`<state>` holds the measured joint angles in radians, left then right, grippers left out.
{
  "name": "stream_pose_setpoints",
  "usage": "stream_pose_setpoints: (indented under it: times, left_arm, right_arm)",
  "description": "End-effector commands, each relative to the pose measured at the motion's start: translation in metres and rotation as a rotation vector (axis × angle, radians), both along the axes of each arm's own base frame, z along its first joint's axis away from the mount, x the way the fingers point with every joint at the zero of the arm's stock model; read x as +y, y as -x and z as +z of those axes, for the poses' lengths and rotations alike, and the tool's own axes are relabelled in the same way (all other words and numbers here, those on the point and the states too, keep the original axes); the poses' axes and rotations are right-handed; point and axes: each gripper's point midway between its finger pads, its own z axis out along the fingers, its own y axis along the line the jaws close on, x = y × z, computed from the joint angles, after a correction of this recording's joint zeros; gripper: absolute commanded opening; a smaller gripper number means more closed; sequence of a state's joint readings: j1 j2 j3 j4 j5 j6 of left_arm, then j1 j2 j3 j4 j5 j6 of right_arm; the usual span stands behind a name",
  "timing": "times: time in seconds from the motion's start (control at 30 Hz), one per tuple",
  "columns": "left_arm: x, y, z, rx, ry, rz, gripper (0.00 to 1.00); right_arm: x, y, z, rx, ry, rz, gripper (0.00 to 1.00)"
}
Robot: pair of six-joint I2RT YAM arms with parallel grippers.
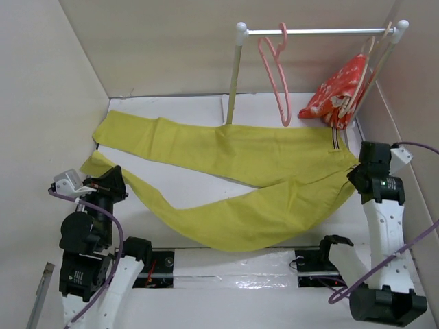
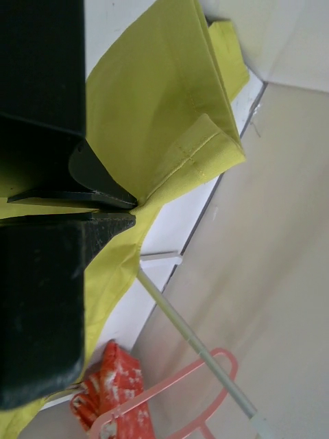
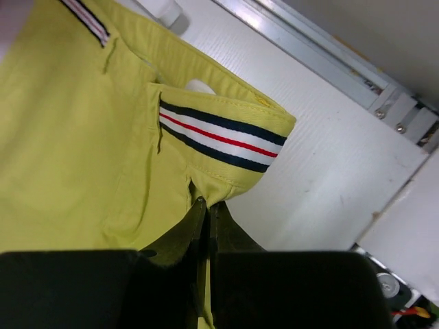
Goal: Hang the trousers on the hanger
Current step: Fold the trousers at the center of the board.
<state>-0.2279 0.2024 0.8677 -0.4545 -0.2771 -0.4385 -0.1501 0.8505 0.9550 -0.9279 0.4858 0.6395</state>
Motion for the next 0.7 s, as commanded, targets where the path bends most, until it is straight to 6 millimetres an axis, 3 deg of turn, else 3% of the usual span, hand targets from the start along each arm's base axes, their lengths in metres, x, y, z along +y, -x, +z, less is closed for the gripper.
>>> stream_pose_setpoints:
  times: [0.0, 0.1, 0.27, 0.33, 0.4, 0.47, 0.53, 0.57, 0.67]
  left_arm:
    - [0.018, -0.002, 0.025, -0.047, 0.017, 0.104, 0.0]
    - [0.026, -0.003, 0.03, -0.042, 0.023, 0.15, 0.0]
    - [0.047, 0.002, 0.031, -0.027, 0.023, 0.274, 0.0]
    - [0.056, -0.001, 0.025, 0.001, 0.018, 0.334, 0.0]
    - [0.06, -0.007, 0.018, 0.033, 0.011, 0.371, 0.0]
    - [0.063, -0.015, 0.011, 0.062, 0.017, 0.409, 0.0]
    - [0.064, -0.026, -0.001, 0.099, 0.007, 0.435, 0.0]
    - [0.063, -0.037, -0.007, 0.127, 0.002, 0.454, 0.0]
    - [0.053, -0.058, -0.01, 0.207, -0.018, 0.43, 0.0]
  right_arm:
    - [-0.007, 0.016, 0.063, -0.058, 0.088, 0.035, 0.0]
    - [0.001, 0.023, 0.08, -0.051, 0.067, 0.107, 0.0]
    - [-0.004, 0.061, 0.113, -0.076, 0.162, 0.121, 0.0]
    - [0.003, 0.062, 0.125, -0.082, 0.172, 0.179, 0.0]
    - [0.01, 0.053, 0.116, -0.045, 0.141, 0.234, 0.0]
    - [0.015, 0.041, 0.094, 0.013, 0.098, 0.274, 0.0]
    - [0.017, 0.026, 0.087, -0.021, 0.093, 0.297, 0.0]
    - [0.019, 0.022, 0.071, 0.001, 0.079, 0.315, 0.0]
    - [0.014, 0.002, 0.059, -0.009, 0.067, 0.309, 0.0]
